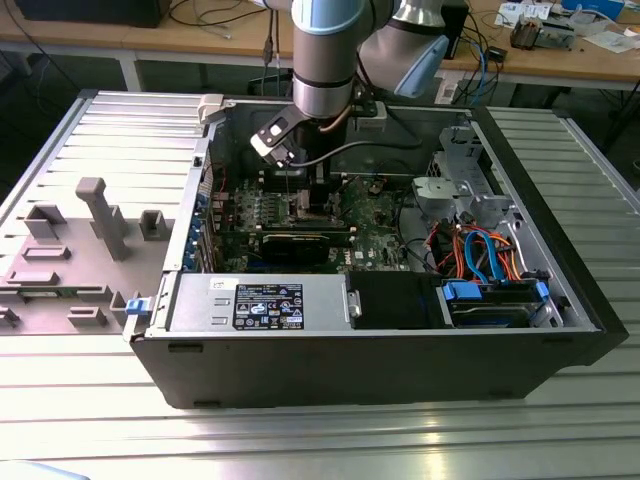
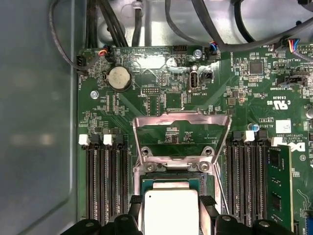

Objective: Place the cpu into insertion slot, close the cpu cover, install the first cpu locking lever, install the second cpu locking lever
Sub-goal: 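Place the cpu into insertion slot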

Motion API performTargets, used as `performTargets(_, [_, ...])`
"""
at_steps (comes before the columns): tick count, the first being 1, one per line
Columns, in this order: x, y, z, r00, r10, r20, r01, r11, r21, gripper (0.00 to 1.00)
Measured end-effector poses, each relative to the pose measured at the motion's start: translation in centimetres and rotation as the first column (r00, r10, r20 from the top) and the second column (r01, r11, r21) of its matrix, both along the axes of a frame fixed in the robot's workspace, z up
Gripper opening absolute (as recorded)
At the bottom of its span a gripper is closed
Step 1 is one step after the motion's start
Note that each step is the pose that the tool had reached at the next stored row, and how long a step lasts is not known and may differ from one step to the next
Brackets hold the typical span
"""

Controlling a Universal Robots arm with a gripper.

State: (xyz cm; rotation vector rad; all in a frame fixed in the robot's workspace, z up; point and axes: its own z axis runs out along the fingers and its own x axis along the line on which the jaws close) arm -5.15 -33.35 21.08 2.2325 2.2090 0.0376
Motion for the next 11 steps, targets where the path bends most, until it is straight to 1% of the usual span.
performTargets(1, [-0.02,-0.03,-0.04,1.0000,0.000,0.0001,0.000,1.0000,-0.0003,0.54])
performTargets(2, [-0.04,-0.09,-0.09,1.0000,0.000,0.0000,0.000,1.0000,-0.0025,0.54])
performTargets(5, [-0.10,-0.23,-0.25,1.0000,0.003,0.0000,-0.003,1.0000,-0.0054,0.54])
performTargets(6, [-0.15,-0.24,-0.28,1.0000,0.003,0.0010,-0.003,1.0000,-0.0063,0.54])
performTargets(7, [-0.25,-0.24,-0.29,1.0000,0.003,0.0066,-0.003,1.0000,-0.0068,0.54])
performTargets(8, [-0.48,-0.23,-0.33,0.9997,0.003,0.0226,-0.003,1.0000,-0.0070,0.54])
performTargets(9, [-0.57,-0.23,-0.35,0.9996,0.003,0.0295,-0.003,1.0000,-0.0075,0.54])
performTargets(10, [-0.59,-0.23,-0.41,0.9995,0.003,0.0307,-0.003,1.0000,-0.0081,0.54])
performTargets(11, [-0.60,-0.23,-0.48,0.9995,0.003,0.0306,-0.003,0.9999,-0.0112,0.54])
